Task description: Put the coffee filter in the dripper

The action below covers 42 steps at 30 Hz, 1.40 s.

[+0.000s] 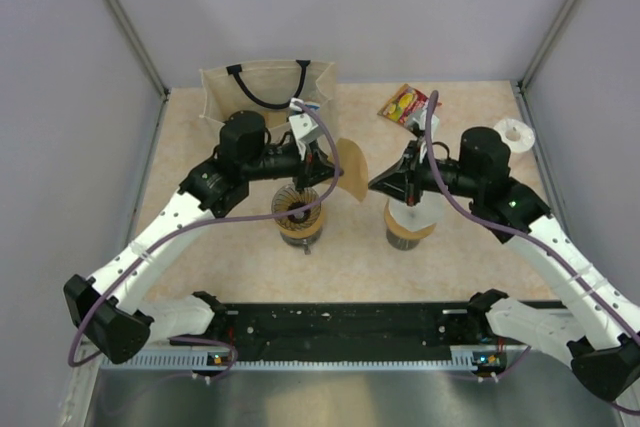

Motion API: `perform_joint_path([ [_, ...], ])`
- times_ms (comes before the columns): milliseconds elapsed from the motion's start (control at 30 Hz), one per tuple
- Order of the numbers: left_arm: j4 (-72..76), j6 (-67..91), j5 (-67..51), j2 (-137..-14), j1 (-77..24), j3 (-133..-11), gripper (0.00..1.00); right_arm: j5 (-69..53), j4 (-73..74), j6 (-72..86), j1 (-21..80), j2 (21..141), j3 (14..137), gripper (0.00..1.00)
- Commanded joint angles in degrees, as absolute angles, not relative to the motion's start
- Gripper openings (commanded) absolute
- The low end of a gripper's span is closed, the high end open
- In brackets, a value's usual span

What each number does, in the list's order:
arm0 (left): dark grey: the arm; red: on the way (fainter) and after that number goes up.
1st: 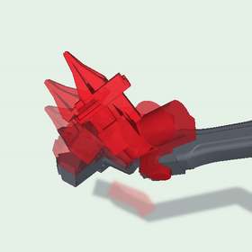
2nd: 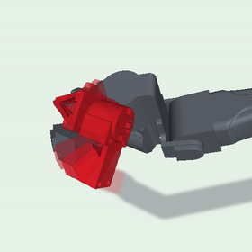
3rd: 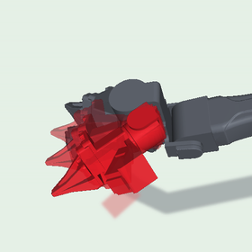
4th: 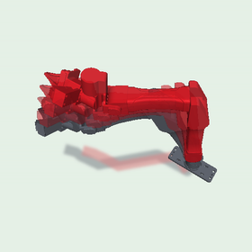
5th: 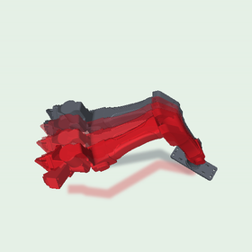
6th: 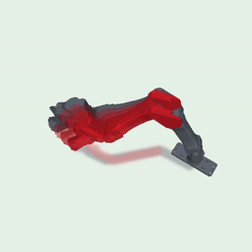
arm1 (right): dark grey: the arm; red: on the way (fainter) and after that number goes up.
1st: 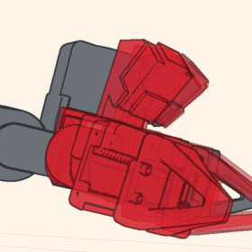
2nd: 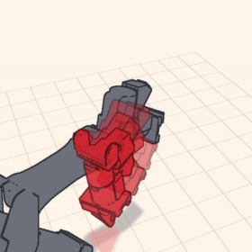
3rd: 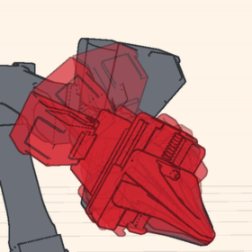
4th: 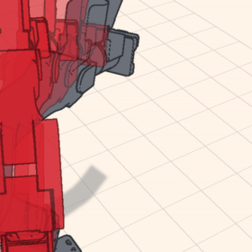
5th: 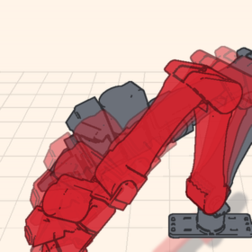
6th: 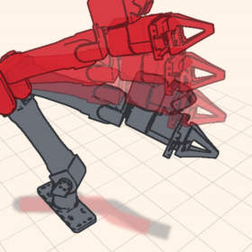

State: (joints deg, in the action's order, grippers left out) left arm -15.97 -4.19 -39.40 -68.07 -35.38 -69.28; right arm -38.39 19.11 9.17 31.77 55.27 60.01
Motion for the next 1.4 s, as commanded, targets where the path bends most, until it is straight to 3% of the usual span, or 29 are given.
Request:
perform_joint_path([
  [0, -11.96, -0.18, -35.96, -68.91, -35.60, -69.61, 0.00, -33.14, 13.80, 13.45, 32.26, 56.69, 61.26, 0.00],
  [233, -10.64, 6.32, -31.91, -69.26, -35.59, -70.05, 0.00, -21.82, 14.23, 15.64, 32.34, 59.15, 61.96, 0.00],
  [733, -8.52, 12.48, -34.02, -72.42, -35.68, -70.40, 0.00, -27.15, 5.37, 17.13, 35.07, 62.57, 61.96, 0.00],
  [1100, -14.41, 14.15, -18.64, -75.32, -35.68, -73.21, 0.00, -26.11, 7.99, 16.17, 38.14, 62.05, 63.19, 0.00],
  [1367, -11.61, 12.04, -27.23, -74.19, -35.77, -70.85, 0.00, -19.96, 10.28, 14.94, 38.23, 62.23, 63.72, 0.00],
])
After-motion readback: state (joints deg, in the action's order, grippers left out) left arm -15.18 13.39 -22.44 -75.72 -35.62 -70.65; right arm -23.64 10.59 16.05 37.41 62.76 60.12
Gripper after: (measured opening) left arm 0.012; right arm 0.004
